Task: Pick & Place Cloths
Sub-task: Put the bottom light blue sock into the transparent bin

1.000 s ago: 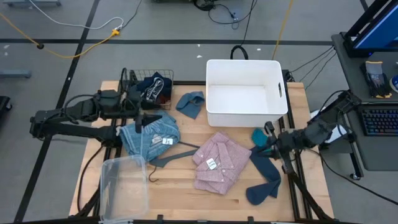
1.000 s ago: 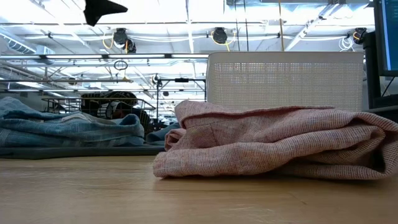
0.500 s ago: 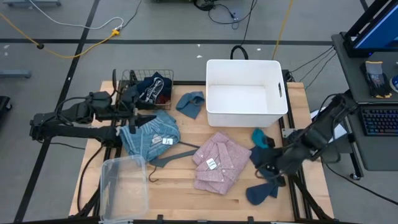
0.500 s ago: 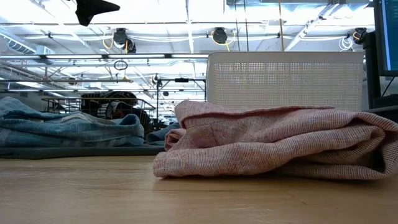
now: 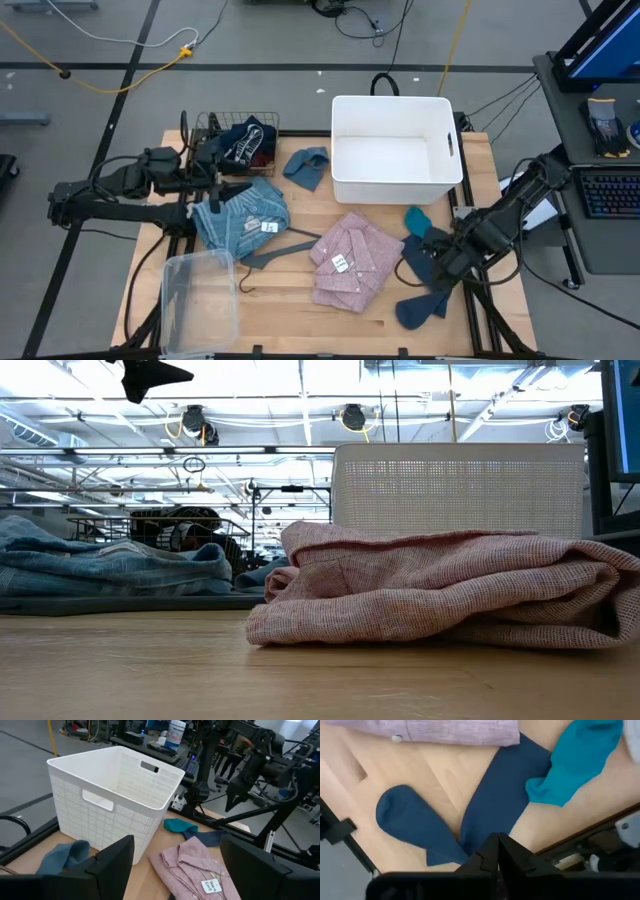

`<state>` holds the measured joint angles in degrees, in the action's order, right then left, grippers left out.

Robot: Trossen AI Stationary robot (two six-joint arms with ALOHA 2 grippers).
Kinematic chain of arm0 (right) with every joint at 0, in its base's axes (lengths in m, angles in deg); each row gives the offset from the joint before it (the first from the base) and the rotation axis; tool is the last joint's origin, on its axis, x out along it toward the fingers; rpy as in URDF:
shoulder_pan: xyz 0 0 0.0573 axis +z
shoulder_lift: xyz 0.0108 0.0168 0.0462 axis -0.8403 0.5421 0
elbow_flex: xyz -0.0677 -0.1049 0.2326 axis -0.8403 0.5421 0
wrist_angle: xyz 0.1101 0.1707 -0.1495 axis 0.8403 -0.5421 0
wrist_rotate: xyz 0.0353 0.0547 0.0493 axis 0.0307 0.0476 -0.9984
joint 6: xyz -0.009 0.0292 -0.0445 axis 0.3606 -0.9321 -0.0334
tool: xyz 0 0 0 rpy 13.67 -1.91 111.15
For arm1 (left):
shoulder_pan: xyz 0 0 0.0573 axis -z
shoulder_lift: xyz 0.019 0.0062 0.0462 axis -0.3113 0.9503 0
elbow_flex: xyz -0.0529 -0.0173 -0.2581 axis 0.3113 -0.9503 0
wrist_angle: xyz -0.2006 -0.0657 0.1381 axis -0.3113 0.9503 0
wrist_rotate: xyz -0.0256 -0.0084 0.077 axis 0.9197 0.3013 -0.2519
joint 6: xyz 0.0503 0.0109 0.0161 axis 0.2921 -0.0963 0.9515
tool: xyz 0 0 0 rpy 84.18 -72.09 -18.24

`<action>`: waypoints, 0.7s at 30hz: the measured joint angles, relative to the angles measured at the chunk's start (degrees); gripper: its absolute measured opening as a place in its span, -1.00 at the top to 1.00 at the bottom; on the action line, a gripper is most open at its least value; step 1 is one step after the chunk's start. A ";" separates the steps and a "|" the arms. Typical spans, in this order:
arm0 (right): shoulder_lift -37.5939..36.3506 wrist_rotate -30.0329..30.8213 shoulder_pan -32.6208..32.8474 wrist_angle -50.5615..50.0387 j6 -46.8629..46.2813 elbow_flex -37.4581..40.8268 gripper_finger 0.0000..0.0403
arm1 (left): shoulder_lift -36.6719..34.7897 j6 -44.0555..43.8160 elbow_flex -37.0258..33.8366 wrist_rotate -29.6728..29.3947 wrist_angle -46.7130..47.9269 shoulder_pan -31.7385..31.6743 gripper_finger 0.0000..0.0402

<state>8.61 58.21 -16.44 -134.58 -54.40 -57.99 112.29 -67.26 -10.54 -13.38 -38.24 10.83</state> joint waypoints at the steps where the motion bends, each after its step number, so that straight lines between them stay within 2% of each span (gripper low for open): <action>1: -0.24 0.02 0.00 0.60 -1.05 0.78 1.00 | 0.00 0.00 0.00 0.02 0.00 0.00 -0.46; 5: -0.51 0.04 0.00 1.65 -4.84 4.03 0.93 | 0.00 0.00 0.00 0.04 0.00 0.00 -0.46; 9: -0.51 0.11 -0.14 2.03 -5.15 6.55 0.76 | 0.00 0.00 0.00 0.06 0.00 0.00 -0.46; 21: -0.53 0.39 -4.03 3.83 -13.13 12.24 -0.05 | 0.00 -0.07 0.00 0.21 0.00 0.00 -0.46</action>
<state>8.08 58.60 -20.47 -130.75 -67.53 -45.75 112.29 -67.32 -10.54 -13.17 -38.24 10.83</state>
